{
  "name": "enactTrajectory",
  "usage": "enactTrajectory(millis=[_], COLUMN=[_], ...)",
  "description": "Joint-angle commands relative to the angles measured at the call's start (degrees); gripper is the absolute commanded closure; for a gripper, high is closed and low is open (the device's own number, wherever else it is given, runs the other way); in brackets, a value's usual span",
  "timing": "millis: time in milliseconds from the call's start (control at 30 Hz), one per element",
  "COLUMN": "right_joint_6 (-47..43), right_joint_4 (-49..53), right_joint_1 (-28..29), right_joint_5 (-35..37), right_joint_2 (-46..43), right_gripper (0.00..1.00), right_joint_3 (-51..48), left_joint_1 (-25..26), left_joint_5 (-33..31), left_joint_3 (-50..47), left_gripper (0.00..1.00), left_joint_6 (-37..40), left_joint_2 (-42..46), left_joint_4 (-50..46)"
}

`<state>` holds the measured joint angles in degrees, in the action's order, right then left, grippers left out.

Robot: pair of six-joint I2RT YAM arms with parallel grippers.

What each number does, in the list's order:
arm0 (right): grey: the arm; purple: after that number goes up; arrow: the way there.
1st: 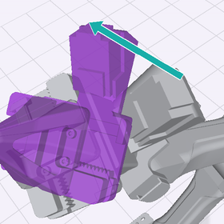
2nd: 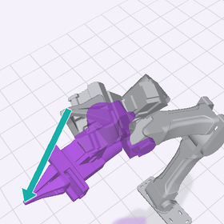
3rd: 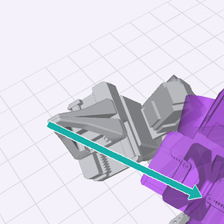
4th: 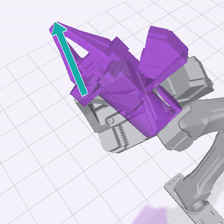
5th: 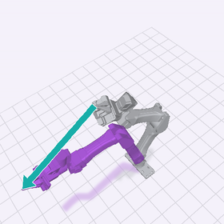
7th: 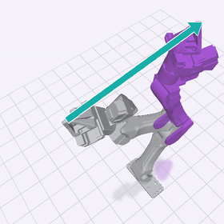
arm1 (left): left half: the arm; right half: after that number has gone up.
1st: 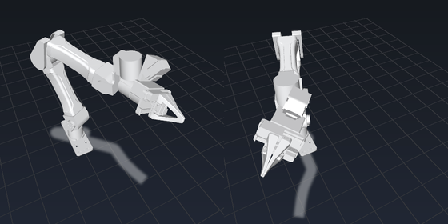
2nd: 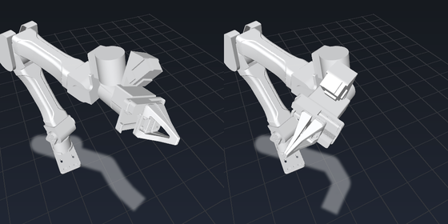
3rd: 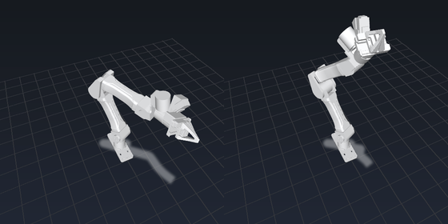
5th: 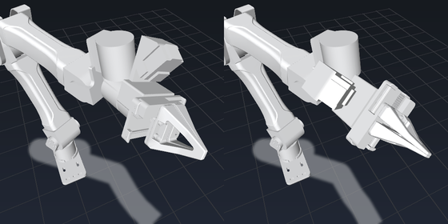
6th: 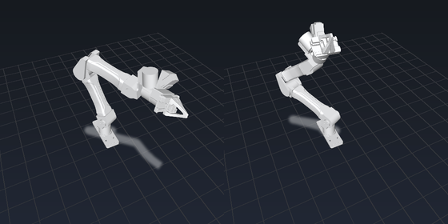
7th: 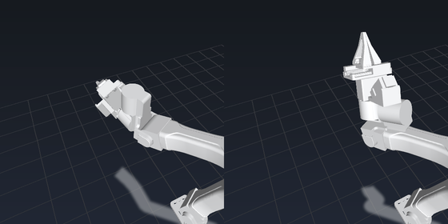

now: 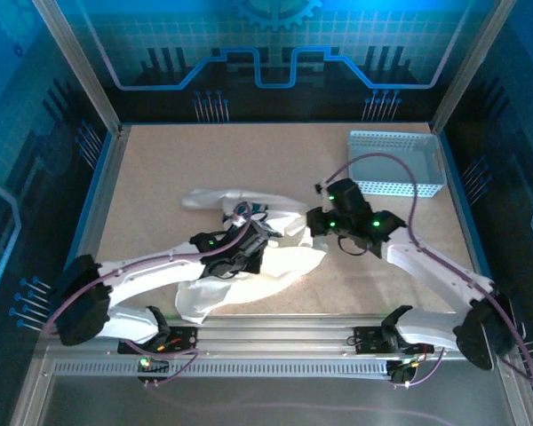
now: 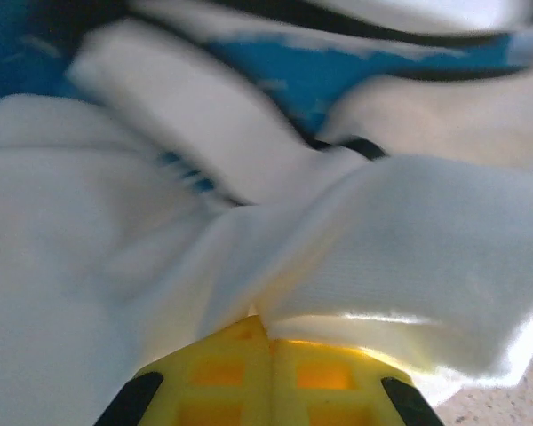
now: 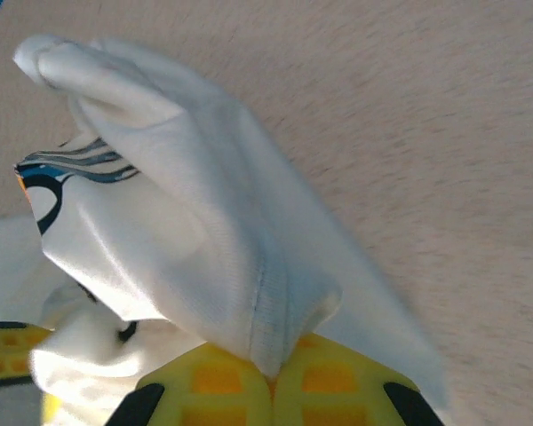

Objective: Fold the inside-out t-shirt

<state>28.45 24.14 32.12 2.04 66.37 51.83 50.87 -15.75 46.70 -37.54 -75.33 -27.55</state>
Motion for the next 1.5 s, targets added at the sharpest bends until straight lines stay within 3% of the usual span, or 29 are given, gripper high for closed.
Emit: enactTrajectory(millis=[0,233,333,567,633,700,733,867,933,1067,1167,1300,1467], right_joint_6=[-1.1,-4.0,-3.6,-2.1,-2.1,-2.5,-3.1,-4.1,-4.9,-4.9,-3.9,-1.5,-1.7], right_joint_4=[6.9,15.6,15.8,9.0,6.2,5.5,6.5,11.9,14.4,14.9,9.2,2.7,0.3], right_joint_1=[-4.1,-8.5,-8.8,-14.4,-16.6,-17.2,-17.1,-13.5,-9.5,-0.5,5.6,9.0,11.7], right_joint_5=[-0.2,-3.6,-2.6,-0.8,-0.7,0.8,1.5,9.6,14.7,13.8,9.5,6.9,10.0], right_joint_2=[-6.6,-14.8,-15.4,-6.3,-1.6,2.9,4.7,3.4,0.9,-2.5,-1.3,4.0,7.4], right_gripper=[1.00,1.00,1.00,0.99,0.95,0.75,0.63,0.36,0.29,0.28,0.28,0.34,0.33], right_joint_3=[2.1,11.0,9.3,-0.4,-0.8,0.1,1.4,4.3,4.7,3.9,1.8,0.8,1.3], left_joint_1=[-3.3,-8.6,-10.1,-18.5,-19.9,-20.1,-20.1,-19.9,-19.7,-14.8,-11.7,-8.7,-8.2], left_joint_5=[-5.2,-9.3,-11.0,-4.4,-1.4,-0.3,-0.1,-3.0,-1.6,2.7,5.9,7.5,6.8], left_joint_3=[-2.0,-4.8,-6.3,-3.5,-1.5,1.3,2.5,3.9,3.3,3.4,5.9,6.5,6.3], left_gripper=[1.00,1.00,1.00,1.00,1.00,1.00,0.87,0.53,0.48,0.39,0.36,0.31,0.29], left_joint_6=[1.2,6.4,7.3,3.7,4.7,5.6,6.0,3.3,0.5,-7.2,-13.5,-21.0,-27.3], left_joint_2=[8.1,29.9,33.0,13.8,7.1,1.9,0.2,4.2,9.5,14.4,9.3,4.2,1.7], left_joint_4=[-3.2,-3.7,-3.5,-8.3,-8.6,-10.1,-11.2,-16.0,-17.0,-15.7,-14.4,-8.6,-2.7])
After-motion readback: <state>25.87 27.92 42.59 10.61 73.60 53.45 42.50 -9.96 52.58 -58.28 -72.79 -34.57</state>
